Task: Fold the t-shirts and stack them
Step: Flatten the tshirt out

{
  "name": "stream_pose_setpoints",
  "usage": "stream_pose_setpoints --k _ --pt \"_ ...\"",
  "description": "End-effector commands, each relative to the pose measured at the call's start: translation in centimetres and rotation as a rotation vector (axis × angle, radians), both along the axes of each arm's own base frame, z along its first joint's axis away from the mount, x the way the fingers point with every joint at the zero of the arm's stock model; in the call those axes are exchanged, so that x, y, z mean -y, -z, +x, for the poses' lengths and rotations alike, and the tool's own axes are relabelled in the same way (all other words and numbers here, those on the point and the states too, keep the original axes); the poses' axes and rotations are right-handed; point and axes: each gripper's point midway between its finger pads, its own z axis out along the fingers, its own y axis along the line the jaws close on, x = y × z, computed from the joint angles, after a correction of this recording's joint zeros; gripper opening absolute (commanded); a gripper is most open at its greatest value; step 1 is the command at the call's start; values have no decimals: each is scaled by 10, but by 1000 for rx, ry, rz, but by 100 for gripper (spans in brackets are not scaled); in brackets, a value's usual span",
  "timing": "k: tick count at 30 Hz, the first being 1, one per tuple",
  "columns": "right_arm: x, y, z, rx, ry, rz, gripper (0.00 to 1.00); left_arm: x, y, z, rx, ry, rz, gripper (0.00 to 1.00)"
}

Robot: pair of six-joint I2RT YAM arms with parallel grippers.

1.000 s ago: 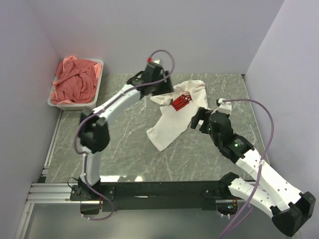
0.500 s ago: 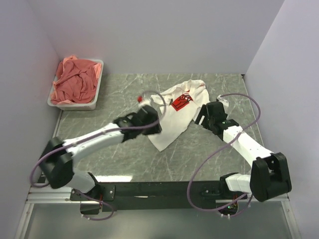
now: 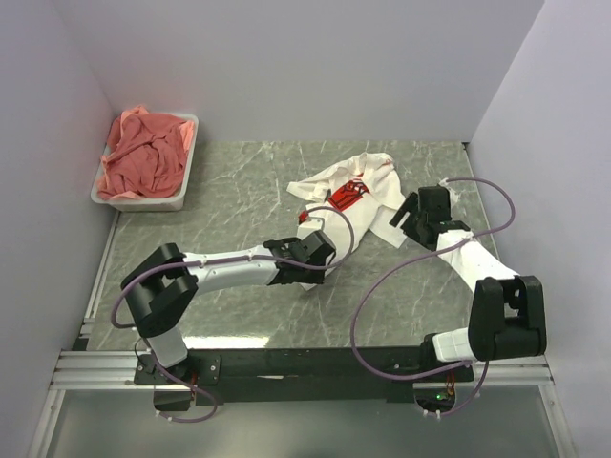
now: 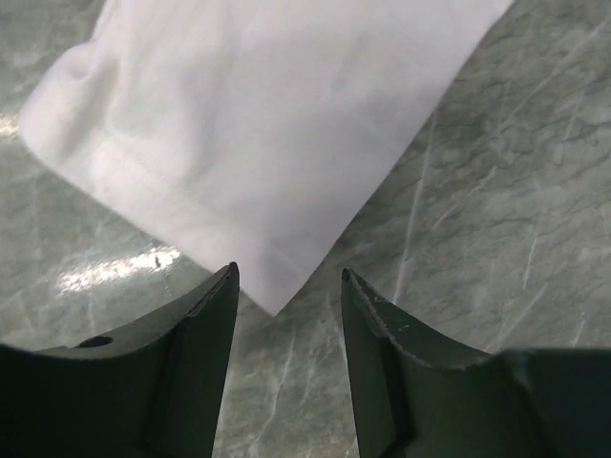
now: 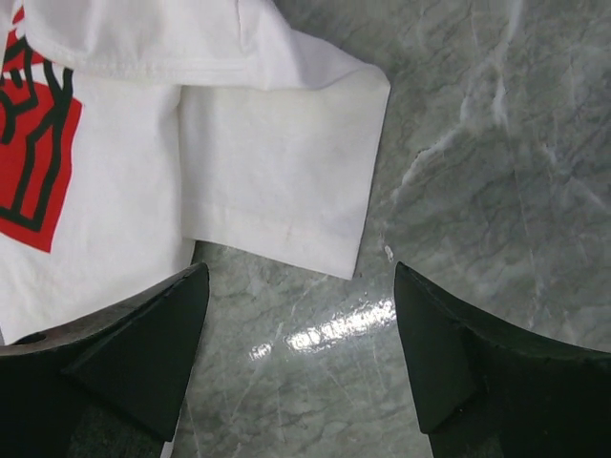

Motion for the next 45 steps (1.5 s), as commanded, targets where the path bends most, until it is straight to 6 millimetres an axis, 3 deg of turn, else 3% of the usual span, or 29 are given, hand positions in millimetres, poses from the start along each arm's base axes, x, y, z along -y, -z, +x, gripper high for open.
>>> stream_pose_setpoints --k 1,6,12,15,16,17,19,21,22,23,28,31,32,36,40,45 --pt "4 -25 24 90 16 40 84 23 -7 9 58 50 -20 52" --pt "13 -23 32 81 38 49 83 24 14 6 32 50 15 50" --pt "20 -16 41 62 59 26 82 3 32 9 44 -29 98 41" --pt "22 -7 46 35 62 13 82 -7 40 7 32 -56 125 20" --pt "22 -4 47 26 61 11 82 -13 43 6 23 -66 131 5" --pt "22 -4 51 26 63 11 82 -15 40 5 13 -80 110 1" --pt "24 4 53 1 66 1 82 -32 44 5 -5 -118 99 1" --pt "26 10 56 -18 66 -17 81 -41 32 8 -8 -151 34 1" --pt "29 10 57 -20 73 -30 81 -61 37 9 -23 -190 41 1" --pt "30 11 58 -23 75 -34 80 -67 26 13 -10 -209 3 1" --pt "25 5 57 -3 41 -26 78 -114 18 24 -45 -325 -95 1" --pt "5 -5 49 31 -33 12 77 -130 4 34 -27 -368 -149 1" --pt "-13 -10 42 44 -83 4 77 -132 -2 37 -17 -372 -164 1" --pt "-44 -19 22 68 -153 -84 77 -147 -11 47 -9 -403 -200 1" --pt "-55 -20 6 63 -185 -148 76 -166 -11 57 -18 -445 -225 1" --pt "-59 -5 2 -3 -213 -238 75 -168 -14 60 -37 -457 -281 1"
